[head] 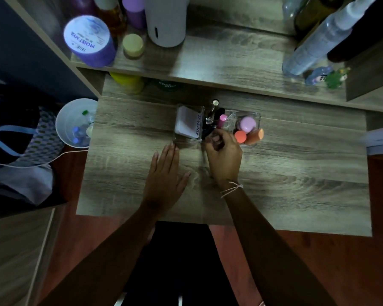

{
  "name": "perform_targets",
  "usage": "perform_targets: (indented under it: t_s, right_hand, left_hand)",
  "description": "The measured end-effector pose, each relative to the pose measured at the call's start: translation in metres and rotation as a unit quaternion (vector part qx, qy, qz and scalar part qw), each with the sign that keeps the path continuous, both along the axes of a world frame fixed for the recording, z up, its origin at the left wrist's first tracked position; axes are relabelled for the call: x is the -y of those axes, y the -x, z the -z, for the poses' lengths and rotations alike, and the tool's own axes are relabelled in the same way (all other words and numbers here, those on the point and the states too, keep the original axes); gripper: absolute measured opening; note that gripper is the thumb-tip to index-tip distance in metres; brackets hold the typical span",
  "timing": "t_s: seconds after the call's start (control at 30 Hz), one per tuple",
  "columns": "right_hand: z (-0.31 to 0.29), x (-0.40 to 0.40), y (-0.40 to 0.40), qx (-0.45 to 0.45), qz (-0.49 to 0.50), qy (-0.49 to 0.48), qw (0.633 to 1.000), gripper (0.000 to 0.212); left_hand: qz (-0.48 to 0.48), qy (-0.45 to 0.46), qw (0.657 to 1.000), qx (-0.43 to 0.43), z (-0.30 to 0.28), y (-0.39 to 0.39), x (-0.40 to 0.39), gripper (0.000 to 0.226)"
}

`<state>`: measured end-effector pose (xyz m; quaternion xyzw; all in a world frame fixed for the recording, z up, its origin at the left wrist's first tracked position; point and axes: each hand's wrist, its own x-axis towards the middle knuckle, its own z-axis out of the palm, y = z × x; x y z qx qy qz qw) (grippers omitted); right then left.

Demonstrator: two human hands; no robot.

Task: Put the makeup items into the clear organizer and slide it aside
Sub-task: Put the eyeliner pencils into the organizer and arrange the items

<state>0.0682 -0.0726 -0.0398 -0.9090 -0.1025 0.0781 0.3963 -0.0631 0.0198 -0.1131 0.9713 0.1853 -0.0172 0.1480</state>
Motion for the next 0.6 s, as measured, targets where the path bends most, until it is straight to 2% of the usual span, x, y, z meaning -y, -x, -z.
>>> perform_targets:
  t_s: [0.07,0.13,0.23,0.33,0.5,0.6]
  right_hand:
    - [0.0,0.005,0.004,-0.002,0.01,-0.009,1.0,0.023]
    - [0.0,0.015,0.007,-0.009,0.027,-0.022,0.999,0.019]
    - [-0.002,0.032,0.008,-0.033,0.049,-0.033,0.998,0.019]
    - [-0.005,0.042,0.008,-0.051,0.045,-0.039,0.997,0.024]
    - [-0.013,0.044,-0.001,-0.083,0.035,-0.039,0.995,0.021]
    - [-0.023,0.037,-0.01,-0.074,0.04,-0.059,0.995,0.024]
  left_hand:
    - [-0.002,0.019,1.0,0.012,-0.003,-0.001,-0.001,0.067]
    - [-0.008,0.071,0.996,0.061,-0.008,0.002,-0.002,0.063]
    - [-0.084,0.17,0.965,0.18,-0.025,0.005,-0.006,0.048]
    - [-0.148,0.174,0.941,0.25,-0.05,0.0,-0.011,0.033]
    - [-0.155,0.179,0.934,0.267,-0.091,-0.039,-0.015,0.023]
    - [-0.118,0.179,0.94,0.265,-0.109,-0.07,-0.023,0.025]
